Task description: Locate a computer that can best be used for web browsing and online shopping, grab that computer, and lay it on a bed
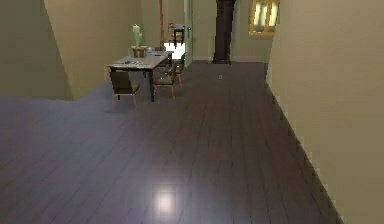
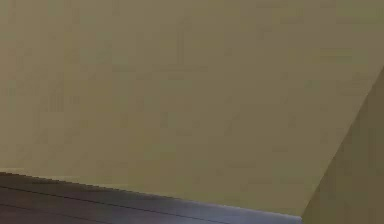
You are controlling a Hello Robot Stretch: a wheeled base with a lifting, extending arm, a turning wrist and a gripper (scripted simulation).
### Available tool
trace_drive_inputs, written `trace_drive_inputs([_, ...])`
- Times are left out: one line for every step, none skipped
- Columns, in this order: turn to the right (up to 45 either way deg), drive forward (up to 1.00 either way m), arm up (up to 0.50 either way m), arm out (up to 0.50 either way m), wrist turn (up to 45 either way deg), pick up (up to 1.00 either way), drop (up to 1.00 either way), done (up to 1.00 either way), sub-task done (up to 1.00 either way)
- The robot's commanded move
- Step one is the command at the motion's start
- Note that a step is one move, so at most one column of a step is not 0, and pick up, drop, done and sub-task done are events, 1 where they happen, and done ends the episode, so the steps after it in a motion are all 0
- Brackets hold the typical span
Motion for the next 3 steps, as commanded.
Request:
trace_drive_inputs([0.0,1.0,0.0,0.0,0.0,0.0,0.0,0.0,0.0])
trace_drive_inputs([0.0,1.0,0.0,0.0,0.0,0.0,0.0,0.0,0.0])
trace_drive_inputs([3.0,0.0,0.0,0.0,0.0,0.0,0.0,0.0,0.0])
